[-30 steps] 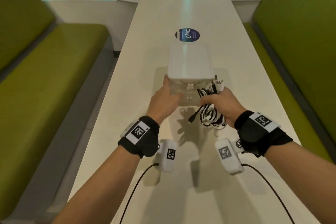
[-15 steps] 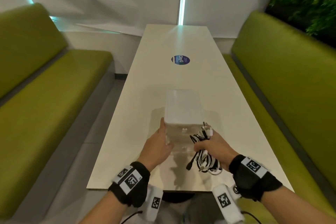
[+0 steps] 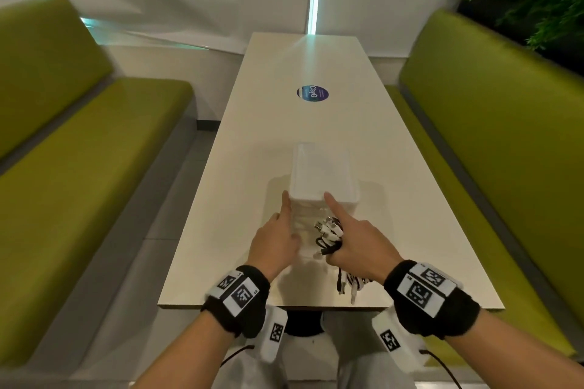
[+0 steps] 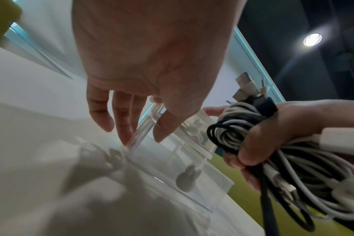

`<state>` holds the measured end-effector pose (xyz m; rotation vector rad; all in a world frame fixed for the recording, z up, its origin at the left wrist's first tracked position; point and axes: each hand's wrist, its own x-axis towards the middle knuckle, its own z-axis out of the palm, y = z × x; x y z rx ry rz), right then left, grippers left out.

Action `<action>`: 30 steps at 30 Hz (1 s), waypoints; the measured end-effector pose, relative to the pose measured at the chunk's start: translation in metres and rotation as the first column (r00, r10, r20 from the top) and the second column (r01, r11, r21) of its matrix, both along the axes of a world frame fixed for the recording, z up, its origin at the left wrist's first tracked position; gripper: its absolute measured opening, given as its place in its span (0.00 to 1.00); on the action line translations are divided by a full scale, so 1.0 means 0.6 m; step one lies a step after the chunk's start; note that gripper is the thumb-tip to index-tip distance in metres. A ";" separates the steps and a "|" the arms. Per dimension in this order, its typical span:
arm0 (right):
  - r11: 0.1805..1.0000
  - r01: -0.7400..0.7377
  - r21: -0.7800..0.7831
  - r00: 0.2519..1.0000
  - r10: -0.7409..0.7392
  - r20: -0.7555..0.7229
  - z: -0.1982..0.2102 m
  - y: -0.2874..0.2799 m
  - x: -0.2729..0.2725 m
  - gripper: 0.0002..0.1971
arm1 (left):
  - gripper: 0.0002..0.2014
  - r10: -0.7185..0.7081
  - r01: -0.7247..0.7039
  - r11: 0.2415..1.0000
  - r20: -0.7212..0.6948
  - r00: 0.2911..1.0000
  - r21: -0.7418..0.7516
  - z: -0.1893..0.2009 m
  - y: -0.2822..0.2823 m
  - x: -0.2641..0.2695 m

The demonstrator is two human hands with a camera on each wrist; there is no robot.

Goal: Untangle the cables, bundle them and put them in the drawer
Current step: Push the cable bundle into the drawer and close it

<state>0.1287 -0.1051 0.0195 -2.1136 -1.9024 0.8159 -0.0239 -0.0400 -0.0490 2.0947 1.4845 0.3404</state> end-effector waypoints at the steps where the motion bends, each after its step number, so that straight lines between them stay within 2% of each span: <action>1: 1.000 0.003 0.010 1.000 -0.003 0.010 -0.002 0.007 0.000 0.53 | 0.44 -0.002 0.002 1.000 -0.008 1.000 0.003 0.001 0.004 0.001; 8: 0.999 0.034 0.012 0.997 -0.034 -0.062 -0.010 0.038 0.004 0.53 | 0.43 0.015 -0.017 1.000 -0.076 0.997 -0.020 0.000 -0.006 0.005; 14: 0.998 0.061 0.020 0.996 -0.059 -0.067 -0.017 0.048 -0.002 0.54 | 0.39 -0.029 0.030 1.000 -0.159 0.987 0.002 -0.004 -0.050 0.001; 21: 0.994 0.092 0.052 0.988 -0.085 -0.131 -0.018 0.052 -0.005 0.52 | 0.38 -0.039 0.035 0.999 -0.114 0.993 -0.038 -0.007 -0.052 0.003; 23: 0.989 0.110 0.100 0.987 -0.097 -0.128 -0.015 0.048 -0.005 0.44 | 0.38 -0.052 0.047 0.997 -0.093 0.994 -0.054 -0.006 -0.046 -0.001; 25: 0.988 0.099 0.119 0.993 -0.092 -0.068 -0.011 0.046 -0.007 0.31 | 0.36 -0.057 0.054 0.998 -0.088 0.995 -0.035 -0.004 -0.039 -0.008; 27: 0.991 0.100 0.084 0.995 -0.098 -0.034 -0.014 0.053 -0.009 0.22 | 0.35 -0.041 0.042 0.999 -0.085 0.996 0.015 -0.001 -0.030 -0.014; 30: 0.987 0.161 0.026 0.983 -0.158 -0.096 -0.028 0.075 -0.009 0.12 | 0.34 -0.070 0.078 0.996 -0.137 0.988 0.052 0.004 -0.017 -0.015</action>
